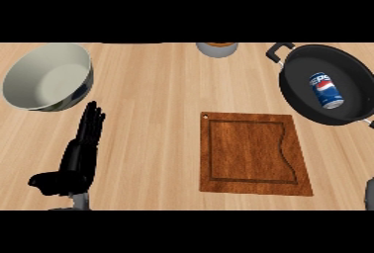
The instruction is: Pick the can from the cutting board and place it in the pot
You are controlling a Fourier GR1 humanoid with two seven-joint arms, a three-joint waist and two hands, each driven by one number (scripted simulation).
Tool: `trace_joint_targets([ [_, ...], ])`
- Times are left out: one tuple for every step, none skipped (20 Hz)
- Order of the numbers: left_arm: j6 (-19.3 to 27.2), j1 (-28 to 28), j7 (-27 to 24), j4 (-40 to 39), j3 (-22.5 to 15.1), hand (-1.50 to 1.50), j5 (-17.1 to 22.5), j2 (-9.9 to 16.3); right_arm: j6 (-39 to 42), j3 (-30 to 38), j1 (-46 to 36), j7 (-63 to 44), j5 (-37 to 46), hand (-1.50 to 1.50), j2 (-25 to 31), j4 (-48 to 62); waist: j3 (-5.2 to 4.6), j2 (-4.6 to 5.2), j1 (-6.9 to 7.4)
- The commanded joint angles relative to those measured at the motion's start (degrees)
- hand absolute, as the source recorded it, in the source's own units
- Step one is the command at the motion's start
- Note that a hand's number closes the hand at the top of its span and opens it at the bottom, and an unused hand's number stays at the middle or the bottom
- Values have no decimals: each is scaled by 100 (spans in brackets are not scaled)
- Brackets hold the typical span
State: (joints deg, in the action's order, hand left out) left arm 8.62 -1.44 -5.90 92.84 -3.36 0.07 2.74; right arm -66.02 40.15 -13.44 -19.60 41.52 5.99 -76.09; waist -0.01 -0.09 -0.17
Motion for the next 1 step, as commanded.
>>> trace_joint_targets([
  [185,0,-95,-64,-110,0,-152,-202,-483,-26,397,49,-273,-150,-171,-420,2,4,2],
])
